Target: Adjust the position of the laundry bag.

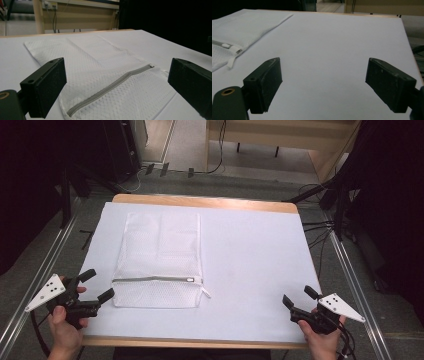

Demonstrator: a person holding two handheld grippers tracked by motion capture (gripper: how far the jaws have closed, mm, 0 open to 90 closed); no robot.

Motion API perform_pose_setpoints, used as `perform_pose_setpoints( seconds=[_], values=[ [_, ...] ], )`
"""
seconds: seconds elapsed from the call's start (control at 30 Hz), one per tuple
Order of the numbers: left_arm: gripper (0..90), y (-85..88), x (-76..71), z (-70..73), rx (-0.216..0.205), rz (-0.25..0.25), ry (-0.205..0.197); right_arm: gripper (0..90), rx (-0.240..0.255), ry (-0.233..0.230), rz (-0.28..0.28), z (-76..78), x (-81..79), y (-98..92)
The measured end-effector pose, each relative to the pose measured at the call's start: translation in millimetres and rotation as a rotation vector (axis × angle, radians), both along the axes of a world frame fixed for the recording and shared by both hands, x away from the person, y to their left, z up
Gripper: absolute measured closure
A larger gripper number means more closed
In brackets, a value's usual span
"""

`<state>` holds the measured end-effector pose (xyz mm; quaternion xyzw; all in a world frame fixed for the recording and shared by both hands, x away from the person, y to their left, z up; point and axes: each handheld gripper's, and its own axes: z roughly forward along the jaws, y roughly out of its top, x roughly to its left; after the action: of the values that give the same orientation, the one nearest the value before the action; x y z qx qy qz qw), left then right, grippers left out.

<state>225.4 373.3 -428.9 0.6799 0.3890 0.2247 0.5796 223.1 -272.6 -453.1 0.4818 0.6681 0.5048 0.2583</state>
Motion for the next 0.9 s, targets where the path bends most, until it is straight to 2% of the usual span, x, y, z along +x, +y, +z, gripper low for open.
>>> perform_pose_setpoints(
  seconds=[0.17,0.2,0.23,0.37,0.4,0.43,0.5,0.53,0.6,0.67,0.73,0.77,0.8,0.83,0.87,0.9],
  values=[
    [2.2,-1.8,0.8,-3.1,0.009,0.004,0.019,17.0,0.011,-0.006,0.033,5.6,8.0,19.0],
    [2.2,-1.6,0.0,-3.8,0.013,0.000,0.023,18.2,0.001,-0.004,0.043,10.6,15.6,34.2],
    [2.2,-1.6,0.0,-3.8,0.013,0.000,0.023,18.2,0.001,-0.004,0.043,10.6,15.6,34.2],
    [2.2,-2.2,-2.3,-2.7,0.007,-0.003,0.021,22.4,0.033,0.008,0.062,17.7,31.7,63.1],
    [2.2,-2.5,-2.1,-2.3,0.003,-0.004,0.018,23.4,0.032,0.022,0.077,19.0,39.1,77.6],
    [2.2,-3.1,-1.8,-2.3,0.000,-0.005,0.018,23.4,0.032,0.022,0.077,19.0,39.1,77.6],
    [2.2,-4.9,-0.8,-3.1,0.011,-0.009,0.024,27.1,0.028,0.035,0.109,20.0,50.5,97.8],
    [2.2,-6.3,-0.1,-4.1,0.011,-0.012,0.029,27.1,0.028,0.035,0.109,20.0,50.5,97.8],
    [2.3,-8.1,-0.6,-5.4,0.023,-0.022,0.035,32.5,0.024,0.057,0.147,19.4,64.0,118.5],
    [2.7,-7.8,-1.5,-5.4,0.025,-0.020,0.034,34.5,0.019,0.070,0.163,17.8,70.9,130.0],
    [3.0,-6.7,-1.8,-4.8,0.015,-0.019,0.030,36.3,0.031,0.084,0.180,14.2,79.2,145.5],
    [3.0,-6.7,-1.8,-4.8,0.015,-0.019,0.030,36.3,0.031,0.084,0.180,14.2,79.2,145.5],
    [3.0,-6.0,-1.8,-4.5,0.014,-0.016,0.030,38.0,0.039,0.102,0.200,10.6,86.2,157.6],
    [3.0,-5.7,-1.5,-4.6,0.010,-0.014,0.031,38.0,0.039,0.102,0.200,10.6,86.2,157.6],
    [3.0,-5.3,-1.2,-4.8,0.011,-0.013,0.034,39.2,0.043,0.116,0.209,8.1,90.4,164.7],
    [3.0,-4.9,-0.8,-5.9,0.017,-0.010,0.040,41.0,0.033,0.149,0.213,2.8,98.4,178.2]
  ],
)
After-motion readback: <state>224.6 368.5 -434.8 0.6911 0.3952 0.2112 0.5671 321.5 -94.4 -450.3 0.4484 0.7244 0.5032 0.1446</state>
